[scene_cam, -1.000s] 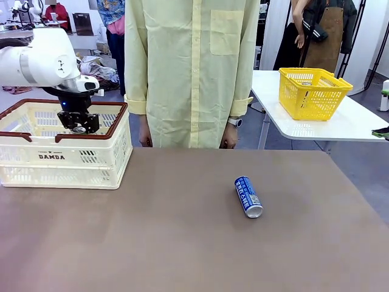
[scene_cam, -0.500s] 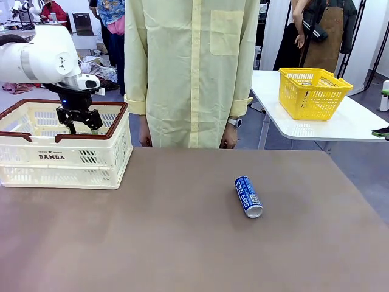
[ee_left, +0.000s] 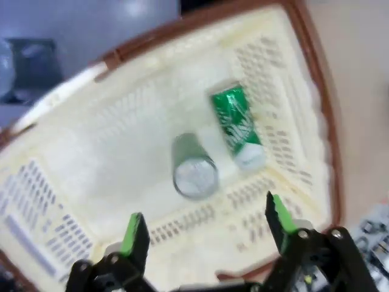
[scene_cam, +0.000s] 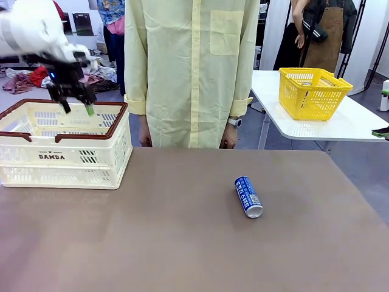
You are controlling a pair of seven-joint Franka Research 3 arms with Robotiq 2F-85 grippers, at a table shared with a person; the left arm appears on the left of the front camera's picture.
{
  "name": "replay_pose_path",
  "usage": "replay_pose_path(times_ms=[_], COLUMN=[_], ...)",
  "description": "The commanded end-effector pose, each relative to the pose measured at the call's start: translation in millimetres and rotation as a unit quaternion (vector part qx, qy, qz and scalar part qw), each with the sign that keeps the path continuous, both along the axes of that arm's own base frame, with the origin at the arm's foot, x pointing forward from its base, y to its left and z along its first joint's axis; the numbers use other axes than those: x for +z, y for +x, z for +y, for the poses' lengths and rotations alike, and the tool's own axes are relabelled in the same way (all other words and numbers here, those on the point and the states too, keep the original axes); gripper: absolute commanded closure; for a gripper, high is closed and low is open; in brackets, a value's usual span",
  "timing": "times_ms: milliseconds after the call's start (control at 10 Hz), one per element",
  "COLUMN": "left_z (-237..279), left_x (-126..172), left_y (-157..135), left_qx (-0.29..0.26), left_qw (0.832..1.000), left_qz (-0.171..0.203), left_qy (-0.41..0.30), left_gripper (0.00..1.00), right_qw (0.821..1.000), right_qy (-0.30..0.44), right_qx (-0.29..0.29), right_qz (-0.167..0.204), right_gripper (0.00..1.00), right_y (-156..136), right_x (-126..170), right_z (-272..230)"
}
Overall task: Place the drinks into the Shopping basket.
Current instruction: Pick up one drink and place it into the Shopping basket.
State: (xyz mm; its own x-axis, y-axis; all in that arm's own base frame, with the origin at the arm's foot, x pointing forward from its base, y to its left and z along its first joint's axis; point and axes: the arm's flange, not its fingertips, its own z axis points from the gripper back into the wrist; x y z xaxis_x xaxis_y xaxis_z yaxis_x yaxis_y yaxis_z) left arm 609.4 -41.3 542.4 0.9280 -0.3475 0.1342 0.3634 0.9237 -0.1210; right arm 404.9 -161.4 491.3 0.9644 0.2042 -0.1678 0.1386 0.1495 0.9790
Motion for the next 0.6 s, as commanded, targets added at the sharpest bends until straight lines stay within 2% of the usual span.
replay_pose_path(times_ms=[0, 100, 200, 300, 400, 500], left_z=[42, 59, 83, 114, 152, 180], left_x=[70, 92, 94, 88, 73, 57], left_y=[-28, -39, -54, -64, -74, -79], left_qx=[-0.03, 0.03, 0.034, 0.063, 0.078, 0.097], left_qw=[0.989, 0.951, 0.915, 0.88, 0.839, 0.808], left_qz=[0.078, 0.129, 0.182, 0.201, 0.229, 0.22], left_qy=[-0.123, -0.281, -0.359, -0.425, -0.488, -0.539], left_gripper=[0.0, 0.0, 0.0, 0.0, 0.0, 0.0], right_qw=[1.0, 1.0, 1.0, 1.0, 1.0, 1.0], right_qy=[0.002, 0.002, 0.002, 0.002, 0.002, 0.002], right_qx=[-0.005, -0.005, -0.005, -0.005, -0.005, -0.005], right_qz=[0.008, 0.008, 0.008, 0.008, 0.008, 0.008], right_gripper=[0.0, 0.0, 0.0, 0.0, 0.0, 0.0], right_y=[3, 3, 3, 3, 3, 3], right_x=[6, 6, 6, 6, 6, 6], right_z=[3, 3, 3, 3, 3, 3])
